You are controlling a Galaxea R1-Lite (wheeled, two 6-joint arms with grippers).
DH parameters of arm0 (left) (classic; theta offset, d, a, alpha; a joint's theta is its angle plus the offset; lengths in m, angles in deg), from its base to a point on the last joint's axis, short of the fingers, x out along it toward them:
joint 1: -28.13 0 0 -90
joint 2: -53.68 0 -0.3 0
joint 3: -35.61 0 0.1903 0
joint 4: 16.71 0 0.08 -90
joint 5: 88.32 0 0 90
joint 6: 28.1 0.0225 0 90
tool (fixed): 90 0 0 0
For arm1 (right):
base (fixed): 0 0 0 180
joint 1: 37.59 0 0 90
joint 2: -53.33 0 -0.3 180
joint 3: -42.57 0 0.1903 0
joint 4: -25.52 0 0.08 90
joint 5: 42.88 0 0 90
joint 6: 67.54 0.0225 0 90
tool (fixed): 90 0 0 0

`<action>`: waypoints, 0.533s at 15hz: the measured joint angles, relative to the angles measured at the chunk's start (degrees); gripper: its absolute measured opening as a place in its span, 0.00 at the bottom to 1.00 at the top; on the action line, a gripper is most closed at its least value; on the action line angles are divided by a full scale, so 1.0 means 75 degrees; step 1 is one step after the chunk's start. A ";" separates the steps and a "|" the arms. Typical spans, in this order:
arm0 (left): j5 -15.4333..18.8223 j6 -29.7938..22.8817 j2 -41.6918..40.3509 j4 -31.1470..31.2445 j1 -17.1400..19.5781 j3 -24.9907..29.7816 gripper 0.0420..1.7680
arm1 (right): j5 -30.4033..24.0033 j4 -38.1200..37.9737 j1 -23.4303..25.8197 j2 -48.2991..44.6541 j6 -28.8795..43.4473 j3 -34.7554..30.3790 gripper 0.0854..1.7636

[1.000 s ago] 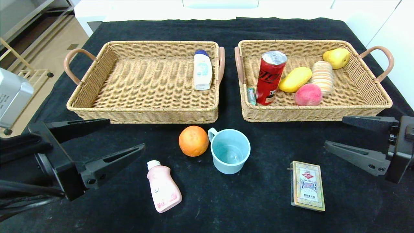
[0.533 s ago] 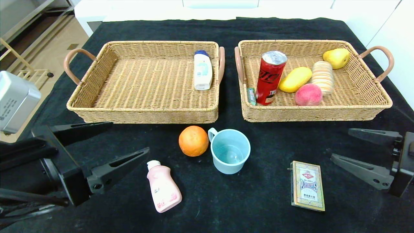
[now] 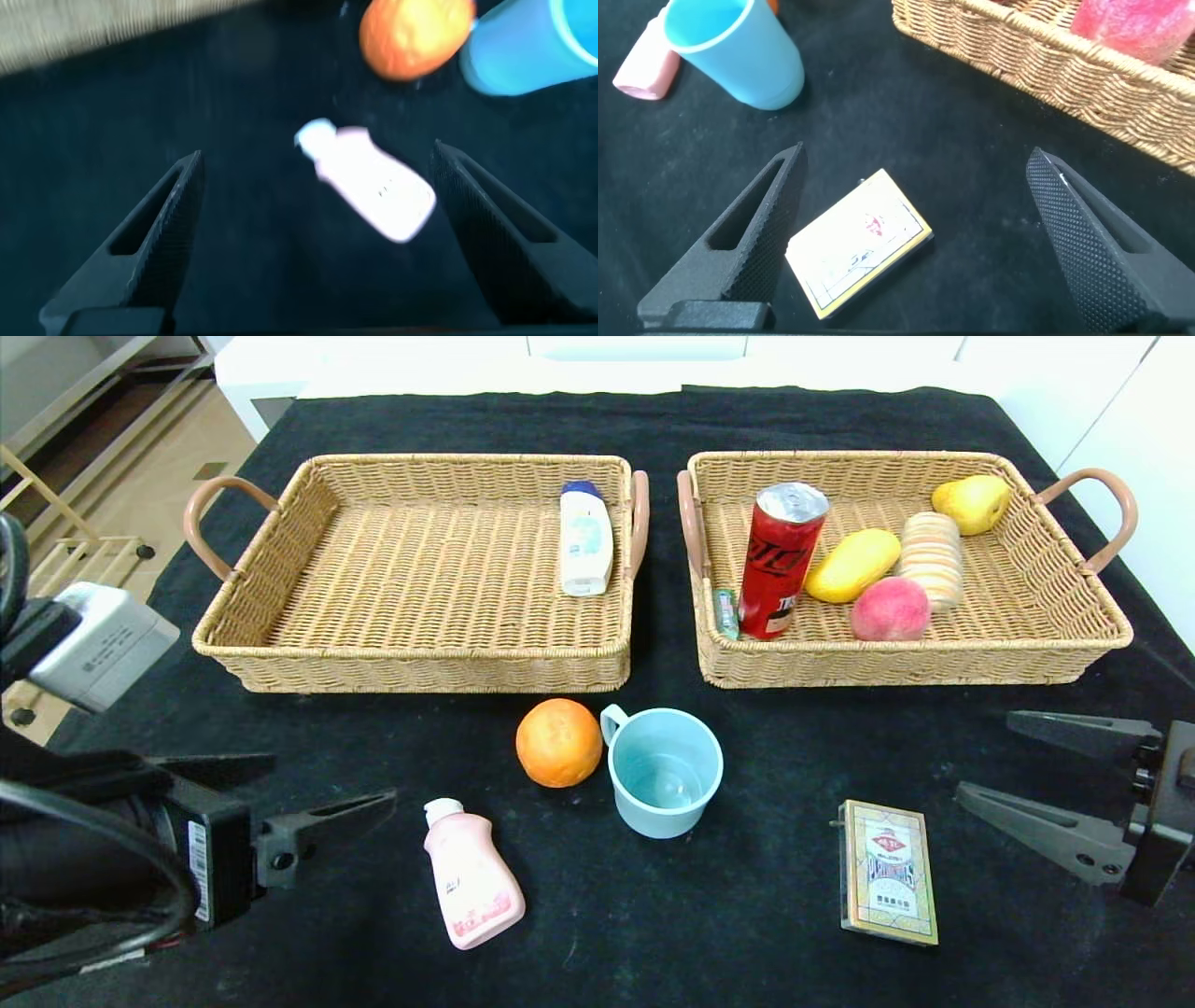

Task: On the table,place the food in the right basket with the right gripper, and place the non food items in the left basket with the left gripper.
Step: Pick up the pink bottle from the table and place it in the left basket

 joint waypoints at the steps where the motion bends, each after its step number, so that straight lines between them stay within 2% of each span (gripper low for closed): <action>1: -0.0143 -0.0440 0.0158 0.0507 -0.0041 -0.0382 0.97 | 0.0000 0.0003 0.0000 -0.0003 0.0029 0.0007 0.97; 2: -0.0434 -0.0767 0.0353 0.0775 -0.0081 -0.0688 0.97 | 0.0000 0.0000 0.0003 -0.0024 0.0047 0.0011 0.97; 3: -0.0918 -0.0993 0.0545 0.0871 -0.0166 -0.0883 0.97 | 0.0000 -0.0008 0.0007 -0.0065 0.0081 0.0011 0.97; 4: -0.1442 -0.1165 0.0735 0.0926 -0.0374 -0.0982 0.97 | 0.0000 -0.0005 0.0007 -0.0106 0.0146 0.0011 0.97; 5: -0.1768 -0.1338 0.0900 0.0938 -0.0598 -0.1005 0.97 | 0.0000 -0.0005 0.0007 -0.0135 0.0176 0.0015 0.97; 8: -0.1977 -0.2367 0.1404 0.0923 -0.1029 -0.1073 0.97 | -0.0003 -0.0015 -0.0002 -0.0179 0.0242 0.0029 0.97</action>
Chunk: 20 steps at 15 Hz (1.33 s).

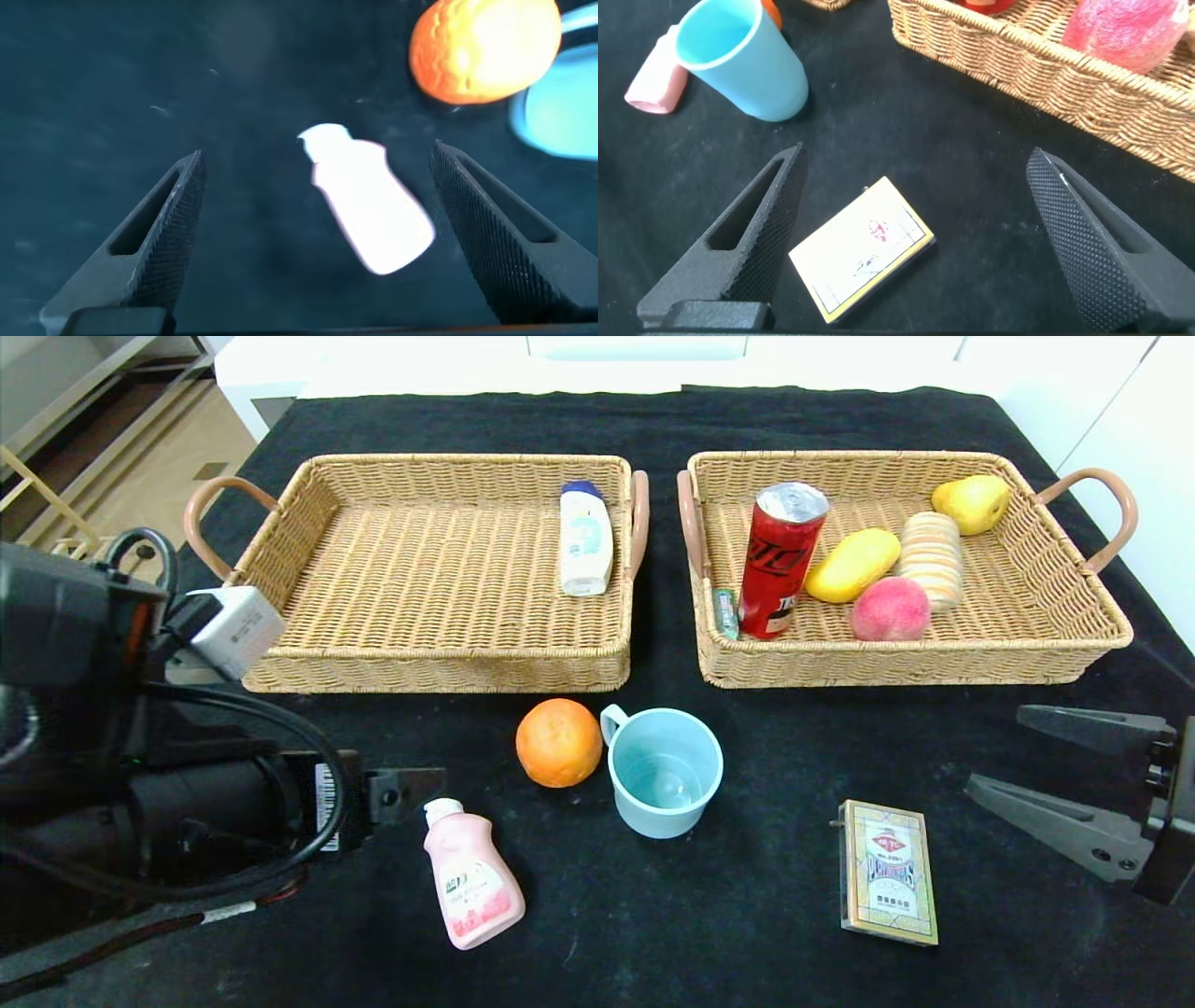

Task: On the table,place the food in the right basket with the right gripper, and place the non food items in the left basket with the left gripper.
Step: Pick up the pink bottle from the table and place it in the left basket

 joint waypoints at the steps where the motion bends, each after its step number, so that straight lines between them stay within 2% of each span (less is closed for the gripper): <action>1: 0.0024 -0.0015 0.0099 -0.0002 -0.0076 0.0000 0.97 | 0.0010 0.0000 -0.0003 0.0003 0.0007 0.0000 0.97; 5: 0.0286 -0.0137 0.0195 0.0098 -0.0423 0.0070 0.97 | 0.0026 -0.0002 0.0005 0.0033 0.0015 0.0029 0.97; 8: 0.0338 -0.0883 0.0393 0.0988 -0.0484 -0.0140 0.97 | 0.0026 0.0003 0.0016 0.0037 0.0015 0.0041 0.97; 10: 0.0351 -0.1370 0.0670 0.1253 -0.0543 -0.0297 0.97 | 0.0026 0.0010 0.0016 0.0029 0.0015 0.0041 0.97; 15: 0.0345 -0.2061 0.1279 0.1341 -0.0559 -0.0497 0.97 | 0.0026 0.0010 0.0016 0.0011 0.0018 0.0044 0.97; 20: 0.0333 -0.2131 0.1650 0.1318 -0.0507 -0.0538 0.97 | 0.0023 0.0029 0.0016 0.0021 0.0018 0.0044 0.97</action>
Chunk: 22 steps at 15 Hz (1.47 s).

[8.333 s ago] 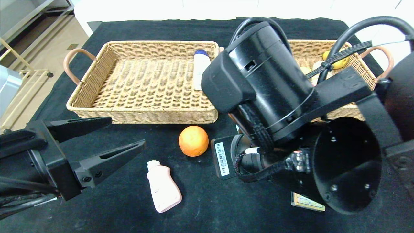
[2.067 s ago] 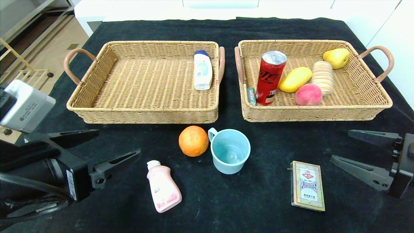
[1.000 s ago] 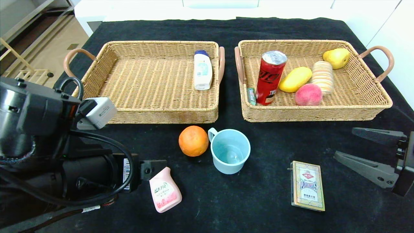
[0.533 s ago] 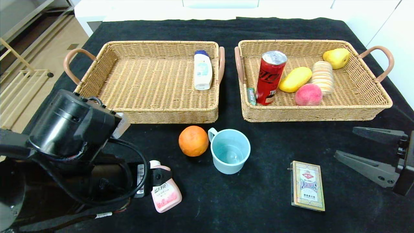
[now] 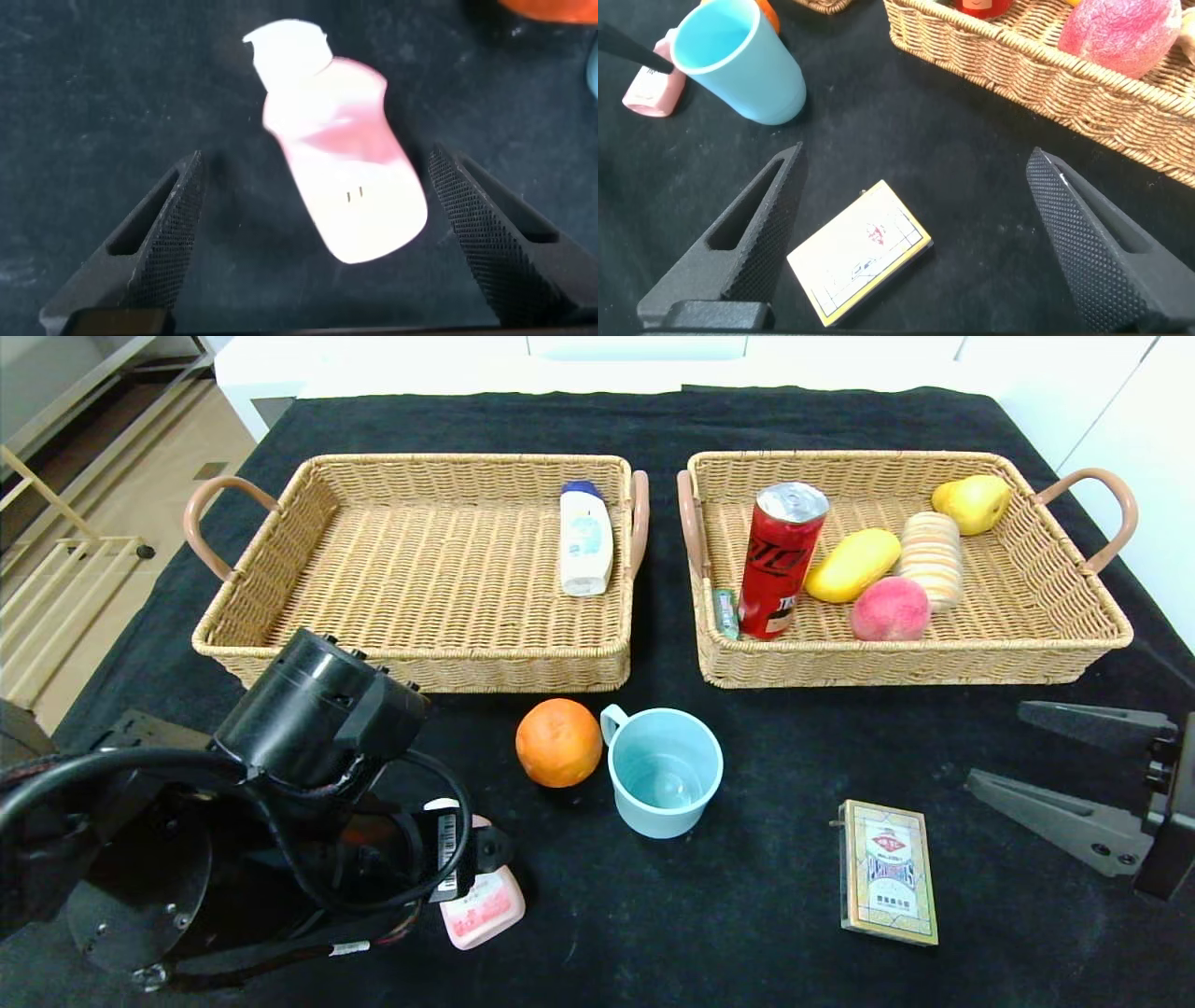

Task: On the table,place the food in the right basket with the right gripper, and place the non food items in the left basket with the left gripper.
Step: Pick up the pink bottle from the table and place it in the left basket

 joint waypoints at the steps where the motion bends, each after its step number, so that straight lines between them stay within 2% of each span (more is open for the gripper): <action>1: 0.0000 -0.0002 0.0063 0.0000 0.0018 -0.0028 0.97 | 0.0000 0.0000 0.0000 0.0002 -0.0003 0.0000 0.97; 6: -0.0021 0.0007 0.0257 0.0020 0.0137 -0.0117 0.97 | 0.0003 0.0011 0.0000 0.0011 -0.0015 0.0003 0.97; 19: -0.0011 0.0062 0.0585 -0.0021 0.0070 -0.0091 0.97 | 0.0003 0.0015 -0.0011 -0.0033 -0.0026 -0.0015 0.97; 20: -0.0015 0.0068 0.0592 -0.0011 0.0075 -0.0085 0.84 | 0.0003 0.0015 -0.0020 -0.0055 -0.0029 -0.0026 0.97; 22: -0.0018 0.0073 0.0597 -0.0026 0.0075 -0.0062 0.67 | 0.0000 0.0007 -0.0037 -0.0080 -0.0036 -0.0044 0.97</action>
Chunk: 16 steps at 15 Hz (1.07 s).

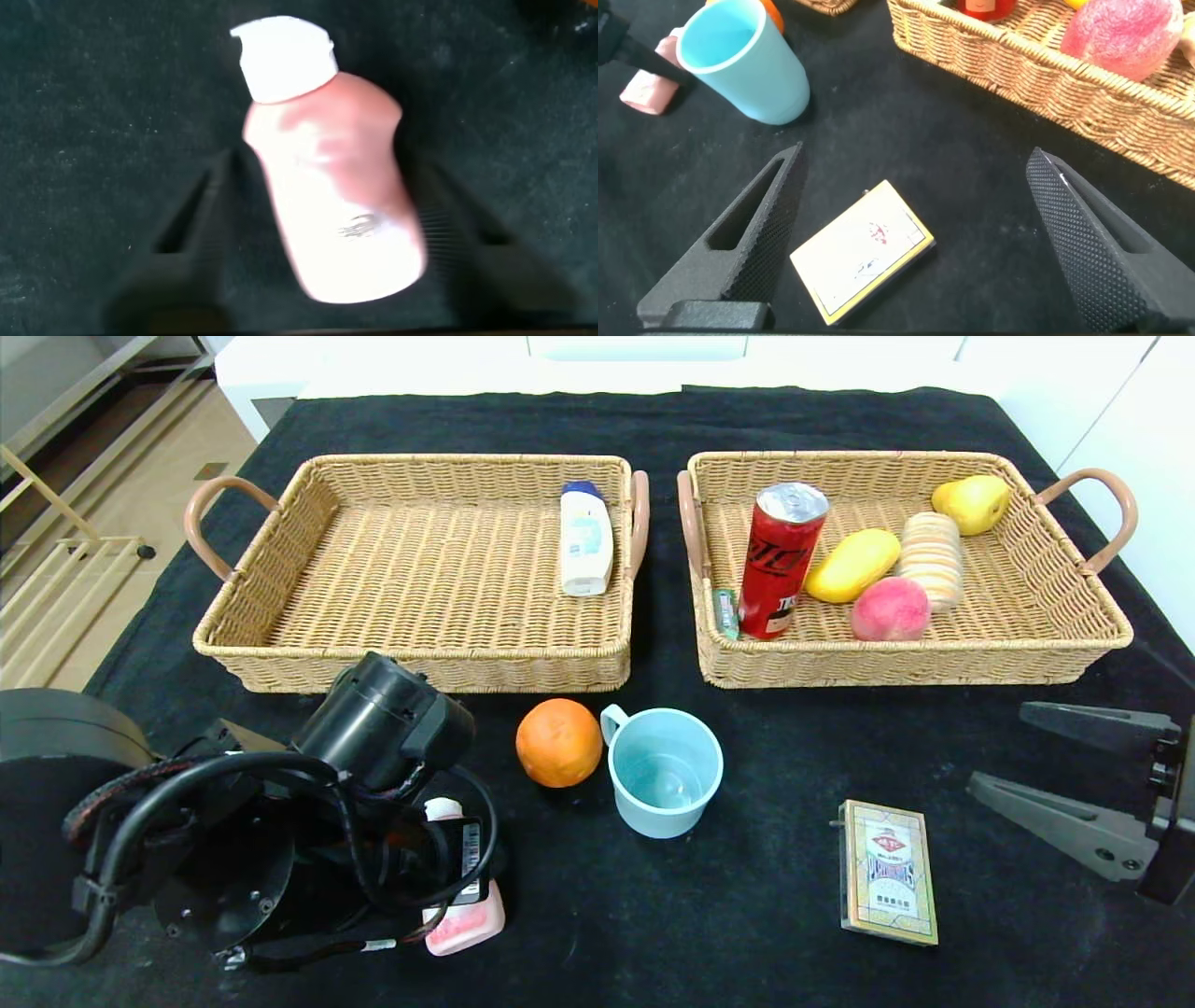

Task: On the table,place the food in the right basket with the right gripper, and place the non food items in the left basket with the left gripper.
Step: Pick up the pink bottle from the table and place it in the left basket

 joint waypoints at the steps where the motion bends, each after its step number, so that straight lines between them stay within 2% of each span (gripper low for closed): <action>1: 0.0000 0.0000 0.0000 -0.0011 0.0000 0.0018 0.59 | 0.0003 0.0000 -0.0003 0.0000 -0.0003 -0.0003 0.97; 4: 0.0011 -0.0008 0.0000 -0.0033 0.0000 0.0034 0.46 | 0.0003 -0.0003 -0.0015 0.0021 -0.0003 -0.0011 0.97; 16: 0.0036 -0.0005 -0.0148 0.0085 0.0013 0.0088 0.46 | 0.0013 -0.0026 -0.0067 0.0114 -0.0005 -0.0029 0.97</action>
